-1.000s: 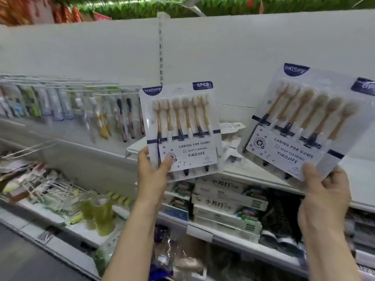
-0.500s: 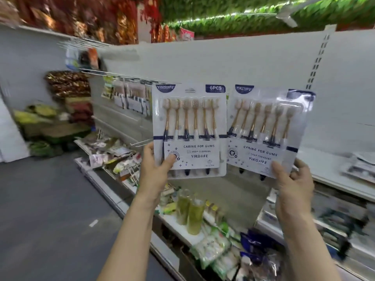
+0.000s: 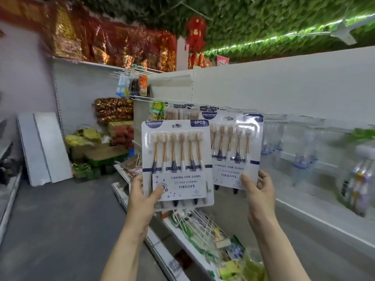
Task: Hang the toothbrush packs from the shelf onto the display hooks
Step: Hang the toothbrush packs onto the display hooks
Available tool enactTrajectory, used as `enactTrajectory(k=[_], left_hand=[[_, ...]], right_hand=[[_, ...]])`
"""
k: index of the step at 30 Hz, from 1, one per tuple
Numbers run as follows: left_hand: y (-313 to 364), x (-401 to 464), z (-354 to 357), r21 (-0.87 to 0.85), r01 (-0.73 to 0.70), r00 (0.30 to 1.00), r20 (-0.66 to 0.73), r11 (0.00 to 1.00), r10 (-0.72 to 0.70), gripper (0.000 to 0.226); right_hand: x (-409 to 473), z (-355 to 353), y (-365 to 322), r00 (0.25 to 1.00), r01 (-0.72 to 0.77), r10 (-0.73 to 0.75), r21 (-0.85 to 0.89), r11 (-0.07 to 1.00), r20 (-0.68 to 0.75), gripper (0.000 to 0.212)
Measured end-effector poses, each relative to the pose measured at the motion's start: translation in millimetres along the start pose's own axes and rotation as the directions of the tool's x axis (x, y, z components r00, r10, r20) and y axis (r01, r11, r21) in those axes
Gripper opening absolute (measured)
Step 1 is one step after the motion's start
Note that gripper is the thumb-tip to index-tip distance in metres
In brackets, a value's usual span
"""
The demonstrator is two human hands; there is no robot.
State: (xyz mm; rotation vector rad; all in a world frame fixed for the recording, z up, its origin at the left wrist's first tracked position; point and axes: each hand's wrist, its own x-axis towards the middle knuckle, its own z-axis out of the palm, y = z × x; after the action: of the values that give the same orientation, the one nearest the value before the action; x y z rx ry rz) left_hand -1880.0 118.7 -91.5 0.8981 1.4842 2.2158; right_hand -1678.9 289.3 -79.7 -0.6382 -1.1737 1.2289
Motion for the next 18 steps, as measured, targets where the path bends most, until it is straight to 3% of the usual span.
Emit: enactTrajectory(k=[7, 12, 18], left_hand=[[-14, 165, -44, 0.064, -0.016, 0.999, 0.040, 0.998, 0.014, 0.045], [-50, 248, -66, 0.055, 0.047, 0.995, 0.083, 0.997, -0.051, 0.044], [-95, 363, -77, 0.027, 0.123, 0.967, 0.223, 0.992, -0.126, 0.048]], right_hand=[[100, 129, 73, 0.998, -0.065, 0.065, -0.063, 0.996, 0.007, 0.030], [162, 194, 115, 0.997, -0.068, 0.064, -0.117, 0.991, -0.037, 0.028], [230, 267, 161, 0.989, -0.062, 0.044, -0.128, 0.990, -0.139, 0.033]])
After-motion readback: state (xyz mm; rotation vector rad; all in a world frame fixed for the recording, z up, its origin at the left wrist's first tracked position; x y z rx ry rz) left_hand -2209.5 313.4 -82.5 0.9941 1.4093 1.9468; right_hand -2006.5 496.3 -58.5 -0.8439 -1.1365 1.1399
